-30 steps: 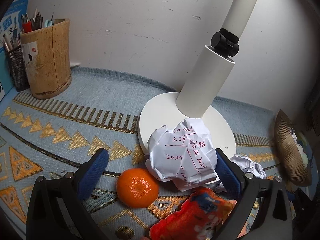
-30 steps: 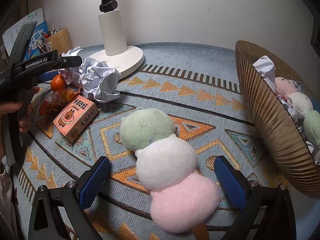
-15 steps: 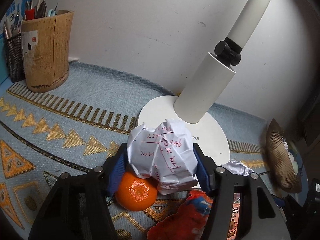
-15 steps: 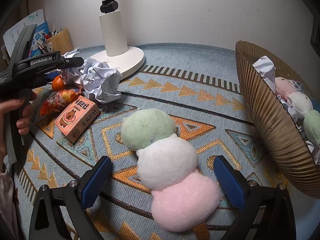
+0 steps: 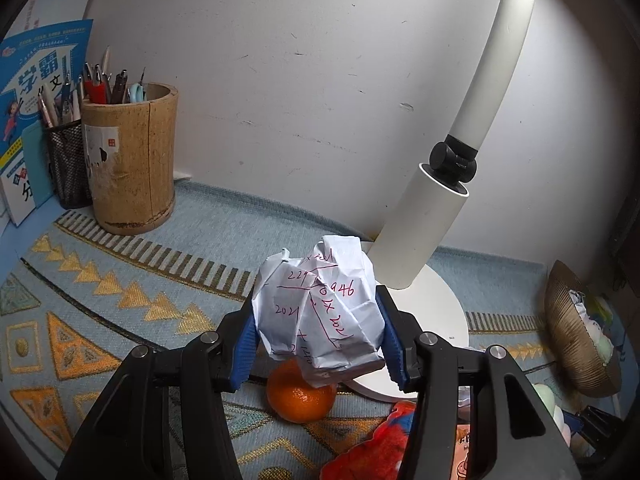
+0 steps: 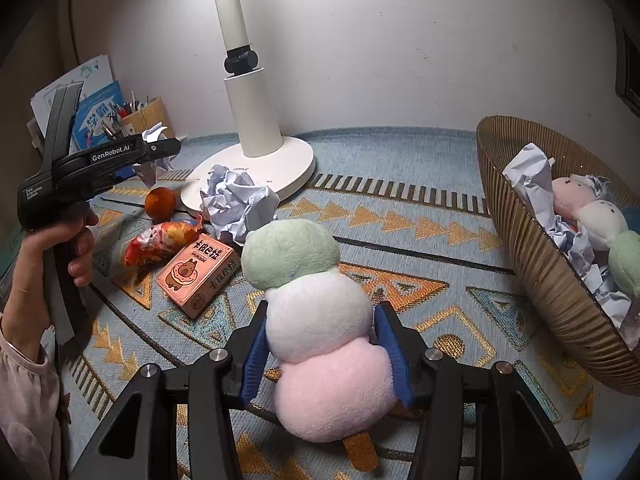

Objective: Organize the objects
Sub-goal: 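Grasp the written paper ball with the left tool while the right grasps the dango plush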

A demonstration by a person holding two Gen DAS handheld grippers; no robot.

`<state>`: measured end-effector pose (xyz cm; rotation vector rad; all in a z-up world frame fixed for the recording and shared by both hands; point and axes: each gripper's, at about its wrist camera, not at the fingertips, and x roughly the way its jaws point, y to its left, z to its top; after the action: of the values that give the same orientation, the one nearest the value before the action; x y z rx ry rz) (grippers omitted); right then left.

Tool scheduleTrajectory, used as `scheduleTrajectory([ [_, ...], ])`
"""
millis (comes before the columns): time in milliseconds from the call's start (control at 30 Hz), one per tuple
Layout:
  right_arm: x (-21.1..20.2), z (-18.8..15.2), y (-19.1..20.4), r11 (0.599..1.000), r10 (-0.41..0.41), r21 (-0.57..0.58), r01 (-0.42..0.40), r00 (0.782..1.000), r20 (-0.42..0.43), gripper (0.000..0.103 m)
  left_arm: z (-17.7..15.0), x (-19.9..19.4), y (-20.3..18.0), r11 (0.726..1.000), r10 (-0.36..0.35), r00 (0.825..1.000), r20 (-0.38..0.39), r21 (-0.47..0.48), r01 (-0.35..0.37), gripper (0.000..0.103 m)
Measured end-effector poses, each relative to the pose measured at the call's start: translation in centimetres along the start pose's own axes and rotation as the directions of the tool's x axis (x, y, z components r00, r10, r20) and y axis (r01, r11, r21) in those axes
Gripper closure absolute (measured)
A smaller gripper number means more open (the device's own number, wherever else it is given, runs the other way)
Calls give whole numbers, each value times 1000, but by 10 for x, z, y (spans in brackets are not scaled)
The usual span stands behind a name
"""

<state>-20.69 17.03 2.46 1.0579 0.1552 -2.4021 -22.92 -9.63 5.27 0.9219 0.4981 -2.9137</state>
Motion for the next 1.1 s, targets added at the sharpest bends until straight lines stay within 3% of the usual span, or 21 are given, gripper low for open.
scheduleTrajectory([
  [233, 4, -3, -3, 1000, 9, 24, -9, 1000, 1, 53, 4, -13, 7, 998, -25, 999, 27, -51, 26, 53],
  [467, -15, 1, -4, 999, 34, 38, -37, 997, 72, 53, 6, -22, 2, 999, -26, 999, 47, -45, 28, 53],
  [900, -32, 5, -22, 990, 63, 120, -77, 991, 122, 53, 5, -35, -31, 997, 38, 996, 78, 58, -42, 53],
  [1100, -45, 6, -41, 977, 69, 190, -101, 983, 168, 53, -3, -50, -75, 990, -8, 994, 113, 142, -8, 53],
])
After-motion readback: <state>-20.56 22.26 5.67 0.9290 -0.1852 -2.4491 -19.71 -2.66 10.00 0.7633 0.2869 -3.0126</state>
